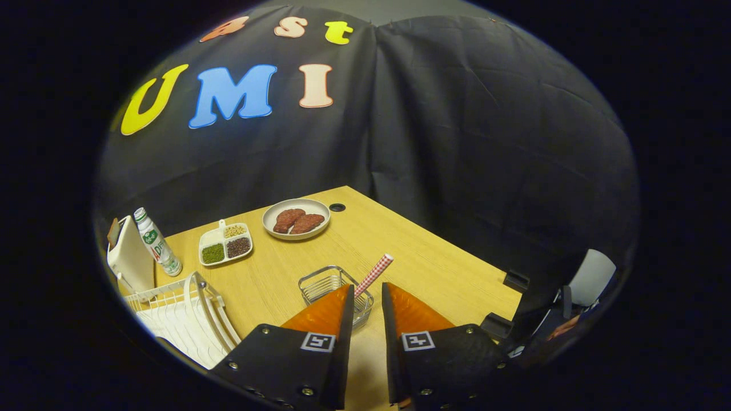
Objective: Take the plate from the dish rack, then take the spoon from the basket and place it into the plate.
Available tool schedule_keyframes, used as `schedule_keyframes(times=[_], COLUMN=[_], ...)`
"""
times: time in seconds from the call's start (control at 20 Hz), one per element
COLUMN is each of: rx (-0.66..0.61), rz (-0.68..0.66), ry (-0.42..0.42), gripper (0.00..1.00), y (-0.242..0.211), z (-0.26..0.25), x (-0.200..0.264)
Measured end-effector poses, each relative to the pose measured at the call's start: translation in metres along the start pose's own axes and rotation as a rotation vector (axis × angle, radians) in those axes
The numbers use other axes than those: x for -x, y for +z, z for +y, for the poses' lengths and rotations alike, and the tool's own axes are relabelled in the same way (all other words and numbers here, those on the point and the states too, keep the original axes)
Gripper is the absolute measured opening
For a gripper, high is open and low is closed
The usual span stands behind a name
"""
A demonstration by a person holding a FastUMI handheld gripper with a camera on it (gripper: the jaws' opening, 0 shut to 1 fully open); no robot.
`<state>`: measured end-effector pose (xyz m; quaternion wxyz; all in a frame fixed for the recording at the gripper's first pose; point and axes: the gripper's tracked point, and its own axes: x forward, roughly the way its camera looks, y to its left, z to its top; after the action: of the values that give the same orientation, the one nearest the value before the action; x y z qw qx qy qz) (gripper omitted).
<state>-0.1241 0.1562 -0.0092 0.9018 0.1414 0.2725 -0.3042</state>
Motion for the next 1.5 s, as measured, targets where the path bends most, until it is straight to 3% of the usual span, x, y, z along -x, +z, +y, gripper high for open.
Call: schedule_keyframes(times=[0.1, 0.15, 0.65, 0.9, 0.95, 1.1, 1.15, 1.25, 1.35, 1.5], rx=[-0.029, -0.047, -0.207, -0.269, -0.272, -0.302, -0.295, -0.299, -0.273, -0.226], rz=[0.026, 0.04, 0.148, 0.16, 0.166, 0.143, 0.145, 0.118, 0.094, 0.08], ry=[-0.033, -0.047, -0.092, -0.086, -0.088, -0.041, -0.049, -0.009, 0.003, -0.01], gripper=[0.31, 0.49, 0.5, 0.45, 0.29, 0.23, 0.16, 0.16, 0.04, 0.04], y=[-0.001, -0.001, -0.011, -0.011, -0.013, -0.006, -0.005, 0.0, 0.007, 0.012], z=[-0.002, -0.002, 0.0, -0.001, -0.003, 0.008, 0.007, 0.015, 0.021, 0.023], x=[-0.011, -0.018, -0.073, -0.087, -0.087, -0.093, -0.09, -0.087, -0.088, -0.085])
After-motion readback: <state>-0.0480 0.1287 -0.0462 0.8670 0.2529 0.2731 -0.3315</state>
